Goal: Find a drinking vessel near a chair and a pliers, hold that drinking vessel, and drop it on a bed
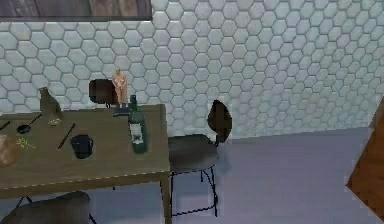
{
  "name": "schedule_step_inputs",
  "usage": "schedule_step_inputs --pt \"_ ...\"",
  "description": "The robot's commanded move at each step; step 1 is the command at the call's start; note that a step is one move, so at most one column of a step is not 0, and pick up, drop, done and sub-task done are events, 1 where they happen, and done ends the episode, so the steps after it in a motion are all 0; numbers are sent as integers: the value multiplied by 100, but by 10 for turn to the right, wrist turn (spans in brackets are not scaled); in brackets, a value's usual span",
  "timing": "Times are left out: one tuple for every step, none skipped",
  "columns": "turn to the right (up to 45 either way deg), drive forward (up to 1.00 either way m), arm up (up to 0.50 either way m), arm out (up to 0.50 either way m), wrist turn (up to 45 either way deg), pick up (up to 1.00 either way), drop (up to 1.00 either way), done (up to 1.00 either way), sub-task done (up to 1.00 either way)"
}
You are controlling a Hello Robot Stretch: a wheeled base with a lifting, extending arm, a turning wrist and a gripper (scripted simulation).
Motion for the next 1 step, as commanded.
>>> schedule_step_inputs --pt "-450 0 0 0 0 0 0 0 0"
